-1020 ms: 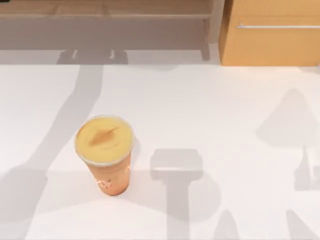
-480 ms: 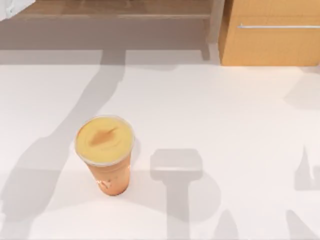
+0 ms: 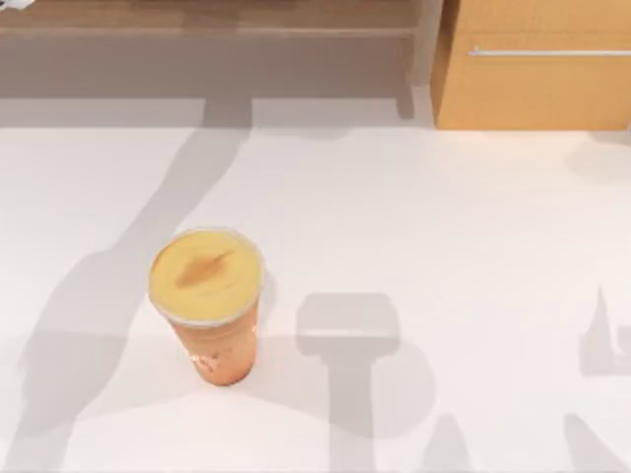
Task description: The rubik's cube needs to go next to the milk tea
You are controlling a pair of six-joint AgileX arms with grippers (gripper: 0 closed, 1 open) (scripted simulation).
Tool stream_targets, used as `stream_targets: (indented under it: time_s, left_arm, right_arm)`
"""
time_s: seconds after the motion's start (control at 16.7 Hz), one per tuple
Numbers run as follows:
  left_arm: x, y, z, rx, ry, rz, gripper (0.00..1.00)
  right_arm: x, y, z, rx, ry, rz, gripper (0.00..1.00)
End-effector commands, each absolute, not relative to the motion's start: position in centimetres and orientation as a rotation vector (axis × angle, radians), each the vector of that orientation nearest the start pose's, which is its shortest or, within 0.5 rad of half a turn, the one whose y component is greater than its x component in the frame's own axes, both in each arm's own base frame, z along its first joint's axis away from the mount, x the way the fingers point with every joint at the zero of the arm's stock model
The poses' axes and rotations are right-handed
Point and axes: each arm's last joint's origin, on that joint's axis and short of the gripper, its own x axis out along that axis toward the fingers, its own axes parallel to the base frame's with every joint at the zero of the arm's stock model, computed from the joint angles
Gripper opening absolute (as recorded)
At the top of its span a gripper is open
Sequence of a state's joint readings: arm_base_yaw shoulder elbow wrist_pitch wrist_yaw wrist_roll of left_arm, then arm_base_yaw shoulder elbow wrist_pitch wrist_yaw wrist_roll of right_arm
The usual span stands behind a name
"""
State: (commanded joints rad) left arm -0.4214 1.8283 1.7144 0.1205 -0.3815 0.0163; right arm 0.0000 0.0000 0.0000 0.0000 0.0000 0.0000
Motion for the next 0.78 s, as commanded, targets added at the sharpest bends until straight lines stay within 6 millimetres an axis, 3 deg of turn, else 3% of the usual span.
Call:
stream_targets:
  time_s: [0.24,0.54,0.78]
  left_arm:
    - [43.4,-16.3,38.7,-0.001,-0.001,-0.02,1.0]
    - [43.7,-16.3,38.6,0.0,0.0,-0.02,1.0]
    - [43.7,-16.3,38.6,0.0,0.0,-0.02,0.7]
  right_arm:
    - [10.6,-0.1,16.0,0.0,0.0,0.0,1.0]
    - [10.6,-0.1,16.0,0.0,0.0,0.0,1.0]
    - [10.6,-0.1,16.0,0.0,0.0,0.0,1.0]
